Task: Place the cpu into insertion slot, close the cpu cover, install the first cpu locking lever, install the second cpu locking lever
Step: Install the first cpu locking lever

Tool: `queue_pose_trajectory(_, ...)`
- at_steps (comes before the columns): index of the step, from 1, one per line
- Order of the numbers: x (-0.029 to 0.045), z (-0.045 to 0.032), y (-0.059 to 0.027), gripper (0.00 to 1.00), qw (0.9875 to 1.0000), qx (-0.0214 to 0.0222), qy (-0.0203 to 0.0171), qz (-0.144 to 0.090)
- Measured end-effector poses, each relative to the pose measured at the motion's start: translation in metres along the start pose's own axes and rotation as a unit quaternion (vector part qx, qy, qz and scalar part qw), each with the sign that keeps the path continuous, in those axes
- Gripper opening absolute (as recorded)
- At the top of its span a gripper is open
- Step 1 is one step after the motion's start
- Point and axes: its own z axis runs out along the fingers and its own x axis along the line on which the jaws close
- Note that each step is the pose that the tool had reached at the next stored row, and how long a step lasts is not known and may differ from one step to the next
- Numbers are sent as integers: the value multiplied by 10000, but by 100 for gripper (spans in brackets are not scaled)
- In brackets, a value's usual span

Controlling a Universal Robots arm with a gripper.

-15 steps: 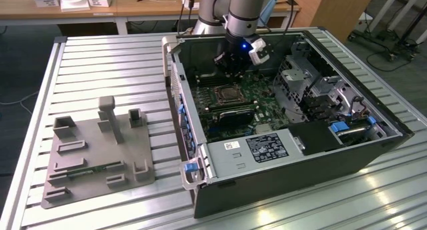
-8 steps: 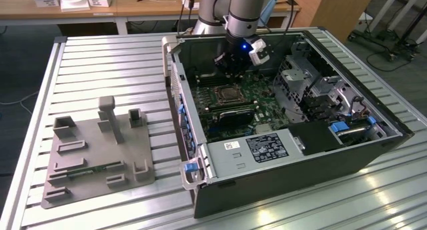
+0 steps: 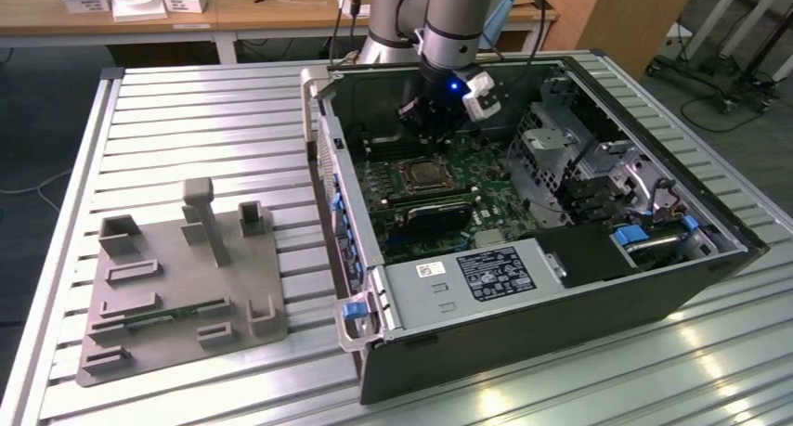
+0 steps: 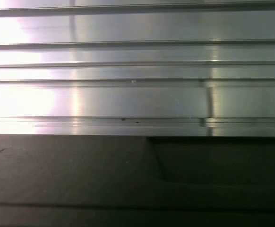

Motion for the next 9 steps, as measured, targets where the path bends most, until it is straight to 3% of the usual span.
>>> queue_pose_trajectory(9,0,16,-16,10,10000,5,0,2)
